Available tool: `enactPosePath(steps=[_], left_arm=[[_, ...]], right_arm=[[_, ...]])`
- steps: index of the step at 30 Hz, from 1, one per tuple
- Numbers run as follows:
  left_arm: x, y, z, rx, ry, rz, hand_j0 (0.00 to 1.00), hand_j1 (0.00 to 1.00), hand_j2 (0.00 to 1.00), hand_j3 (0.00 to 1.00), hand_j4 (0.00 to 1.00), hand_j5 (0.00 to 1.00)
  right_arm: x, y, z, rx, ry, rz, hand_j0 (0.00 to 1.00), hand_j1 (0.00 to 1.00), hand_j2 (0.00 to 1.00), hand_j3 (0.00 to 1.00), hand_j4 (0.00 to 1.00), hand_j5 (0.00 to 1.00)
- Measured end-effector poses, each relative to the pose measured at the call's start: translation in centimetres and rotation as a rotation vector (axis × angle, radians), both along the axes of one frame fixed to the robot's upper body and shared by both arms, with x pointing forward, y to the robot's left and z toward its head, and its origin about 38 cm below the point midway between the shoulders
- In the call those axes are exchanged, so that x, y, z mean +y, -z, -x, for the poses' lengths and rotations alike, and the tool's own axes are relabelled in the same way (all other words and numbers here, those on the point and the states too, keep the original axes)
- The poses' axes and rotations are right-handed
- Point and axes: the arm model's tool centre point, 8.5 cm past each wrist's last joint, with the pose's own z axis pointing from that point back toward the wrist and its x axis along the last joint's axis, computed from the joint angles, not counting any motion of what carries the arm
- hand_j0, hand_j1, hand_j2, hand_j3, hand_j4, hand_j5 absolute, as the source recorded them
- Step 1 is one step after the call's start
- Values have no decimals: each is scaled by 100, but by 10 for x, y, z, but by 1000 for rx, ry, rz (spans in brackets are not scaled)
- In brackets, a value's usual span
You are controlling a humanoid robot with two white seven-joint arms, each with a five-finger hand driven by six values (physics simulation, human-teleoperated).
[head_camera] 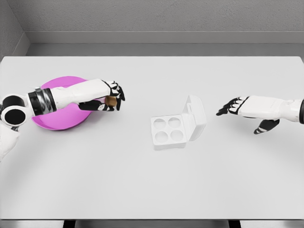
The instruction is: Pack egg into the box and close the box lid
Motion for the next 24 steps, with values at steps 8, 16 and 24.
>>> enactPosePath(steps=[8,16,24], left_arm=[[-38,5,5,34,70,99,30,30,30,30,30,30],[-68,10,12,82,131,187,30,30,30,30,30,30],[-89,11,13,107,158,257,30,30,30,30,30,30]], right_arm=[[-1,0,0,1,2,1,100,100,100,100,100,100],[0,3,2,8,-1,2,100,100,100,100,100,100],[0,5,3,11,-3,2,100,100,100,100,100,100]])
